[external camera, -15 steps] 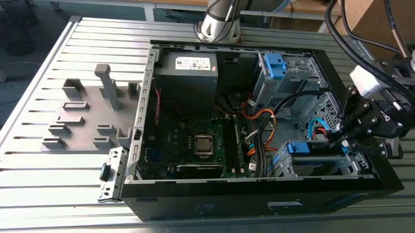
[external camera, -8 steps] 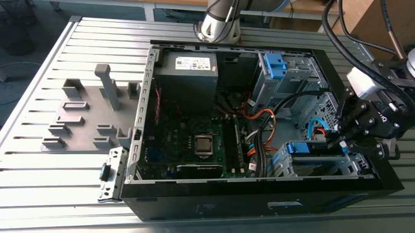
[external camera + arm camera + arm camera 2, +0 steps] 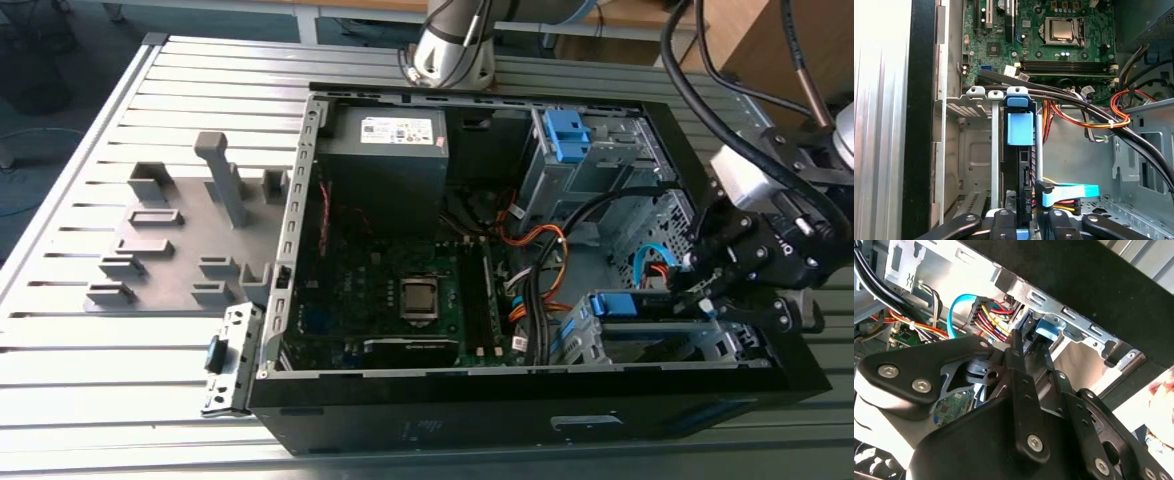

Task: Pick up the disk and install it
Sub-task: 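Insert the first disk wire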

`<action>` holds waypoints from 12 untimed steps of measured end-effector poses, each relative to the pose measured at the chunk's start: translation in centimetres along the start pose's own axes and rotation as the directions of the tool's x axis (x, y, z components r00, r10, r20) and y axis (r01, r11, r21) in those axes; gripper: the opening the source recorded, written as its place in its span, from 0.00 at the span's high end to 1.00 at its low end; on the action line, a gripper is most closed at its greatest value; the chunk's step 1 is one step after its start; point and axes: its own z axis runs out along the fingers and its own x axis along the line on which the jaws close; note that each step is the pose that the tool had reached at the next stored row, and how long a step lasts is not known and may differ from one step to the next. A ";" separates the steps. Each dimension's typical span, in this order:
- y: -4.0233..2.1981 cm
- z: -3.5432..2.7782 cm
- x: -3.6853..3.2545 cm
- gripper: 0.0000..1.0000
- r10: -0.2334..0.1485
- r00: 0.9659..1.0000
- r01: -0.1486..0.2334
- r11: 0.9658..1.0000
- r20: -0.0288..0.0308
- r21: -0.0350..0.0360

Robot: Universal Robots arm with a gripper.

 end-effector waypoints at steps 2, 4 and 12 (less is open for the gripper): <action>0.00 -0.02 0.00 0.71 0.000 1.000 0.000 1.000 0.000 0.000; 0.01 -0.14 -0.01 0.71 0.000 1.000 0.000 1.000 0.000 0.000; 0.21 -1.60 -0.08 0.72 0.000 1.000 0.000 1.000 0.001 0.000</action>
